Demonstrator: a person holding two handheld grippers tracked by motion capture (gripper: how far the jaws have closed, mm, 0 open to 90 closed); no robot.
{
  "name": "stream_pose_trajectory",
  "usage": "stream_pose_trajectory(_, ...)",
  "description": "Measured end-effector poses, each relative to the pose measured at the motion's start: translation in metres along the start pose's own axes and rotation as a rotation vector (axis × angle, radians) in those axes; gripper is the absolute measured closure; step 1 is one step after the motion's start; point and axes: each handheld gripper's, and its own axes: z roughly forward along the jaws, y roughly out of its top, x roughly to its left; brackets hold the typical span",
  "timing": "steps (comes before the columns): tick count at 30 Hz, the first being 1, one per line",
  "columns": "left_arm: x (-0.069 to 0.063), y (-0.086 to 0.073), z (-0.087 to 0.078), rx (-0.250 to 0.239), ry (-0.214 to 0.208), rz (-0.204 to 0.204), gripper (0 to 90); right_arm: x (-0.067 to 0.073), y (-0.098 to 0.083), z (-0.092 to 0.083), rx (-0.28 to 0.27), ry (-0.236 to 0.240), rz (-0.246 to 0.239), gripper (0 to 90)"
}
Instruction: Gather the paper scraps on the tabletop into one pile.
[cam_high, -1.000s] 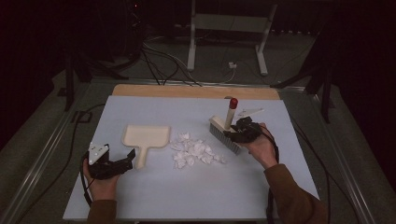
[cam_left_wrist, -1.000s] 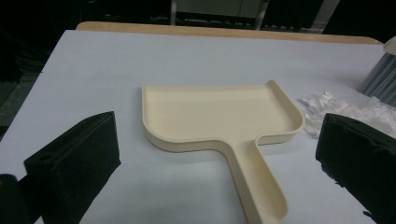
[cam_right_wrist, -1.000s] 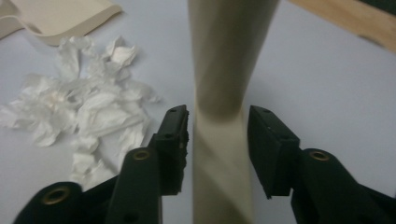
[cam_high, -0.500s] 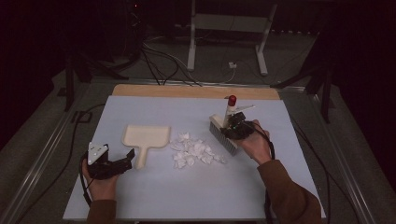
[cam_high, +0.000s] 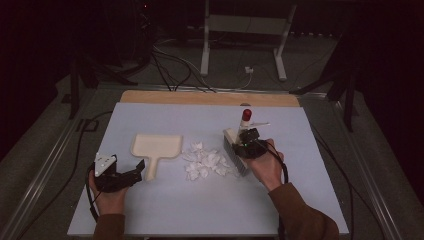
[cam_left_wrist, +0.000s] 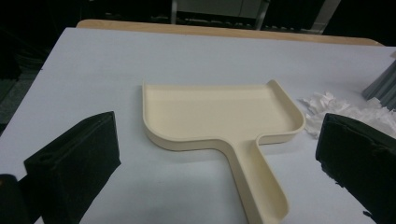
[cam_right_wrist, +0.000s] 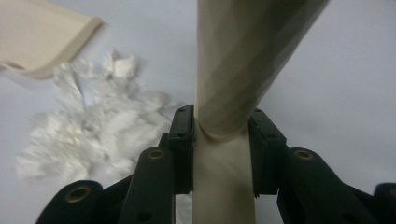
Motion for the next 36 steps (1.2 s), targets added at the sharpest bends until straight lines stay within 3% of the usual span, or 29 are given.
stream_pose_trajectory(8, 0.001, 0.000, 0.000, -0.001, 0.001, -0.003, 0.5, 0.027, 0.007, 0.011, -0.021, 0.017, 0.031, 67.5)
stream_pose_trajectory(17, 0.001, 0.000, 0.000, 0.002, -0.002, 0.001, 0.5, 0.045, 0.011, 0.017, -0.032, 0.060, 0.018, 67.5)
stream_pose_trajectory(21, 0.001, 0.000, 0.000, 0.001, -0.001, 0.000, 0.5, 0.041, 0.012, 0.017, -0.049, 0.044, 0.016, 67.4)
stream_pose_trajectory(29, 0.001, 0.000, 0.000, 0.002, -0.001, -0.001, 0.5, 0.026, 0.012, 0.007, -0.080, -0.034, 0.015, 67.4)
stream_pose_trajectory(36, 0.001, 0.000, 0.000, 0.001, 0.000, -0.007, 0.5, 0.021, 0.005, -0.008, -0.095, -0.050, 0.016, 67.4)
